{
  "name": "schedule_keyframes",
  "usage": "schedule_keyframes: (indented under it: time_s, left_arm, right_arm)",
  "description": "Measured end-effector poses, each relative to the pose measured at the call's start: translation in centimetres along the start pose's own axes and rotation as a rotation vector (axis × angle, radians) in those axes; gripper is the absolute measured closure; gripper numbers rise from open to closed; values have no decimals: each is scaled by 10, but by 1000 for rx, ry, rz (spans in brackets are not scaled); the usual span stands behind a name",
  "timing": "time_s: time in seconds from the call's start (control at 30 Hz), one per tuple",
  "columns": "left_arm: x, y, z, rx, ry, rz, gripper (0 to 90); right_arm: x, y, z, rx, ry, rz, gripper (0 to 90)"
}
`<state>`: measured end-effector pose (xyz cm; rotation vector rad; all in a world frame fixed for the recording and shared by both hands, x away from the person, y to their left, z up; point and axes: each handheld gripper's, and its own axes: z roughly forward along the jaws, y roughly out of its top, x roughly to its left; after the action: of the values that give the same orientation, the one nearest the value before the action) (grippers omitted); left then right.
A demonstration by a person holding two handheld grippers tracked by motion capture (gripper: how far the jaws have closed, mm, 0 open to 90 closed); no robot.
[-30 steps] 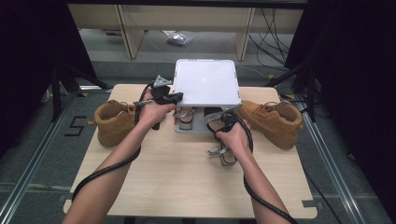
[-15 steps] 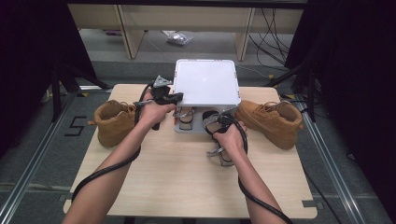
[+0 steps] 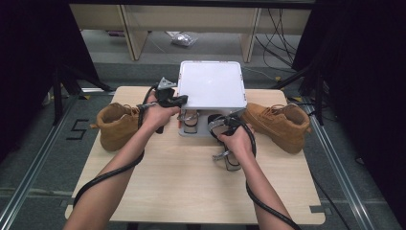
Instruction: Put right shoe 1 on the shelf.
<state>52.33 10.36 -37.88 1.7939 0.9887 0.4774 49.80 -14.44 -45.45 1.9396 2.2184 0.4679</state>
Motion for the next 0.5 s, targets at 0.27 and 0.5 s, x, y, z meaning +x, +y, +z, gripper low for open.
schedule_keyframes:
  time_s: [0.27,0.5]
  left_arm:
    - [0,-1,0,-3,-1,-1,897]
    - [0,0,0,-1,4,4,897]
  right_arm:
    - [-13,-22,-56,-155,48,-107,481]
    - [-38,-58,-86,-122,65,-150,729]
